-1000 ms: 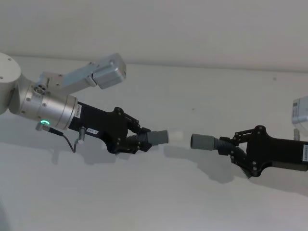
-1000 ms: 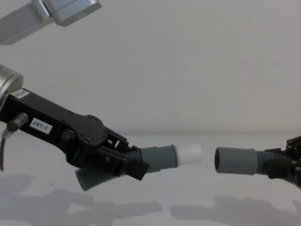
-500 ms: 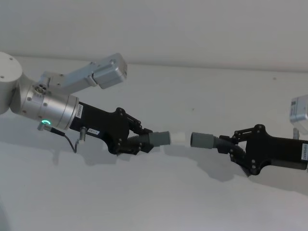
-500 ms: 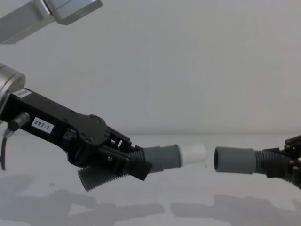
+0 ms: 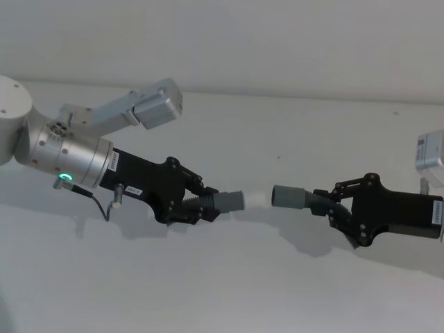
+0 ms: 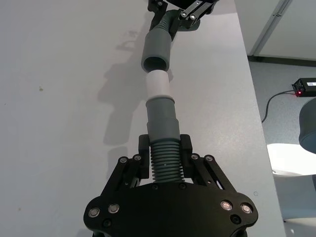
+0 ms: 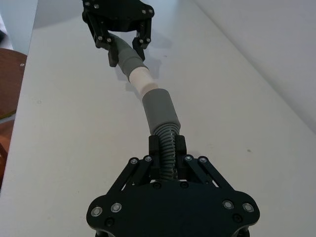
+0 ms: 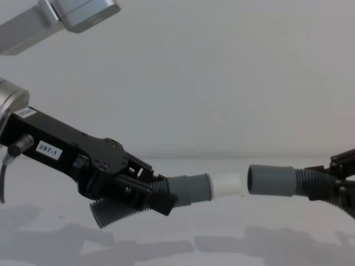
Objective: Use both hands to pick up one end of the pipe from the table, align the ends, and insert them.
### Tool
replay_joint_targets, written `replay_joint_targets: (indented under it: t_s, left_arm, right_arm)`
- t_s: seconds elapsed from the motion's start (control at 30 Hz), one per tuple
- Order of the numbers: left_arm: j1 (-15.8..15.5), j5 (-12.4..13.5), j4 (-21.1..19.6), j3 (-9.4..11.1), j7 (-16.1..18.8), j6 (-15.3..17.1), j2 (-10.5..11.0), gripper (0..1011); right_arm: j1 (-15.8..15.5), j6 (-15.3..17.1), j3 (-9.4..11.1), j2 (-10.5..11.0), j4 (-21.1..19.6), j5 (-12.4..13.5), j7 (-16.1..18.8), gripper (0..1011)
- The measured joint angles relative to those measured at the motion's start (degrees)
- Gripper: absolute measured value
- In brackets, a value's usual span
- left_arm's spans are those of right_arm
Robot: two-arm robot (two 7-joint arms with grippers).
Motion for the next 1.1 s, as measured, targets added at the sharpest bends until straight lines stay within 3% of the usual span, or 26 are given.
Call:
replay_joint_targets:
  t_s: [1.1]
  left_arm:
    - [-1.1, -1.0, 1.7, 1.0, 0.2, -0.4, -0.4, 348]
  right_arm:
    - [2.0, 0.1, -2.2, -0.2, 0.5, -0.4, 0.5, 175]
